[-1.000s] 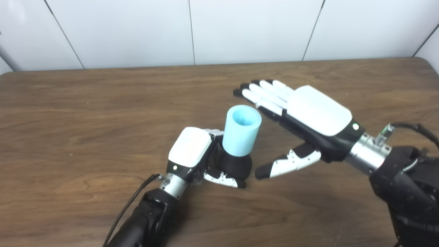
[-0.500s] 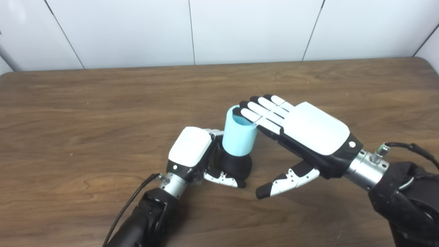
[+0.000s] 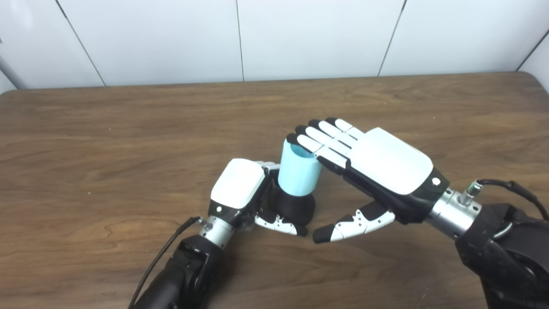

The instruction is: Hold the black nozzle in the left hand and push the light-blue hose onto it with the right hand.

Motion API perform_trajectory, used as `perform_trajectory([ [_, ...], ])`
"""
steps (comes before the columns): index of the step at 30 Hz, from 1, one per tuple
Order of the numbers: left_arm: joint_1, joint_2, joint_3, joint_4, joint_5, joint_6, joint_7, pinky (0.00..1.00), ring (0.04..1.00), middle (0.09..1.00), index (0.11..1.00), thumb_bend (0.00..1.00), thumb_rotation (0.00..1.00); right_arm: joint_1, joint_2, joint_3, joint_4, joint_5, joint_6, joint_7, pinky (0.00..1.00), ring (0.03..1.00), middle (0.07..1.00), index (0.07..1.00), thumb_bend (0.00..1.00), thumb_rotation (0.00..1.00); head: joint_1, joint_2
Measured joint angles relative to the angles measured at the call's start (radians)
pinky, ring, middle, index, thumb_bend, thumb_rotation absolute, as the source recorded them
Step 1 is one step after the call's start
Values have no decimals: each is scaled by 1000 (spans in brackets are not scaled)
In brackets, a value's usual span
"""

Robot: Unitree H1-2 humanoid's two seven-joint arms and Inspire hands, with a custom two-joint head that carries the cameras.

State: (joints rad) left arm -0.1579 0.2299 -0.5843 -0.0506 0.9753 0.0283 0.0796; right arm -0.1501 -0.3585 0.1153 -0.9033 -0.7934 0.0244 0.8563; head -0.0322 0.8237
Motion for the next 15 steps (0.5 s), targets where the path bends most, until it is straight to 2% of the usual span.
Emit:
perform_trajectory([
  [15, -1, 0, 0, 0, 1, 0, -1, 388, 525, 526, 434, 473, 0, -12, 9, 12, 2, -1, 1, 12, 1000, 1000, 998, 967, 581, 1000, 3, -2],
])
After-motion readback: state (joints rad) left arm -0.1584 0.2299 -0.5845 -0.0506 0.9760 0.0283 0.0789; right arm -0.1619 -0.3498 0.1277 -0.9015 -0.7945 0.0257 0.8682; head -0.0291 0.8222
